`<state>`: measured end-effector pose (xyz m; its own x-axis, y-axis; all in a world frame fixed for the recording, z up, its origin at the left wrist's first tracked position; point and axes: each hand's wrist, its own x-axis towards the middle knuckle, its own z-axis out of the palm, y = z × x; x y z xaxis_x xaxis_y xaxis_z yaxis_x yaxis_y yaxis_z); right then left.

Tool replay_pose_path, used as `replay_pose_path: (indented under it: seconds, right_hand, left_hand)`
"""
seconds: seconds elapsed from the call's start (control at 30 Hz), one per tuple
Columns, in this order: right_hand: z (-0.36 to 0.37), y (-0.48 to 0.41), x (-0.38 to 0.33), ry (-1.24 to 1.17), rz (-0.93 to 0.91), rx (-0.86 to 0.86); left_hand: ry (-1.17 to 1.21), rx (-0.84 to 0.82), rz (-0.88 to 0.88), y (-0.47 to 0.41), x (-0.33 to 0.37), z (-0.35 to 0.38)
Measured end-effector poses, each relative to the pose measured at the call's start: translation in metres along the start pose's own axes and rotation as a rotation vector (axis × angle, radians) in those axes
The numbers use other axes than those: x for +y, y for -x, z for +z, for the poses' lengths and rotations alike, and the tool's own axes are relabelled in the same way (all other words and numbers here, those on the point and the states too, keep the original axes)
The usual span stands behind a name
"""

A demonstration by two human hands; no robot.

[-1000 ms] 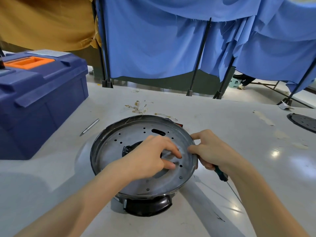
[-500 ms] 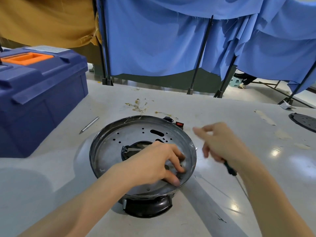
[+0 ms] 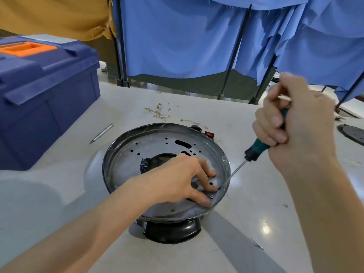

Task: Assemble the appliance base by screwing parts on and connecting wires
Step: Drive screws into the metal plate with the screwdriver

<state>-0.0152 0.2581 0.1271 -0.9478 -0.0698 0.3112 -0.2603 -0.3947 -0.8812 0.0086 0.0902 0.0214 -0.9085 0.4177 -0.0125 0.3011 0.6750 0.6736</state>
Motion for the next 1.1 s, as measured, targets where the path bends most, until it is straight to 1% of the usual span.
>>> replay_pose_path:
  seconds: [0.13, 0.37, 0.63, 0.7, 0.77, 0.87, 0.9, 1.0, 1.1]
  right_hand:
    - [-0.002, 0.004, 0.020, 0.026, 0.054, 0.005]
    - [-0.004, 0.001, 0.024, 0.019, 0.075, 0.026]
    - [-0.001, 0.003, 0.025, 0.046, 0.079, -0.002]
    - [-0.002, 0.003, 0.025, 0.085, 0.081, -0.036]
    - [-0.004, 0.003, 0.023, 0.128, 0.112, -0.160]
    - [-0.010, 0.002, 0.013, 0.218, 0.171, -0.491]
    - [-0.012, 0.001, 0.009, 0.272, 0.178, -0.568]
    - [-0.021, -0.001, 0.002, 0.473, 0.161, -0.720]
    - [-0.027, 0.005, -0.003, 0.647, 0.066, -0.819]
  left_hand:
    - [0.009, 0.009, 0.008, 0.000, 0.000, 0.000]
    - [0.043, 0.008, -0.002, 0.001, -0.001, 0.000]
    - [0.034, 0.009, -0.003, 0.001, -0.001, 0.000]
    - [0.035, 0.011, -0.001, 0.000, -0.001, 0.001]
    - [0.026, 0.016, 0.005, 0.000, -0.003, 0.001]
    - [-0.006, 0.028, 0.026, 0.000, -0.004, 0.001]
    - [-0.010, 0.035, 0.033, 0.000, -0.004, 0.001]
    - [-0.009, 0.054, 0.042, 0.000, -0.003, 0.002]
    - [-0.018, 0.052, 0.045, 0.000, -0.002, 0.002]
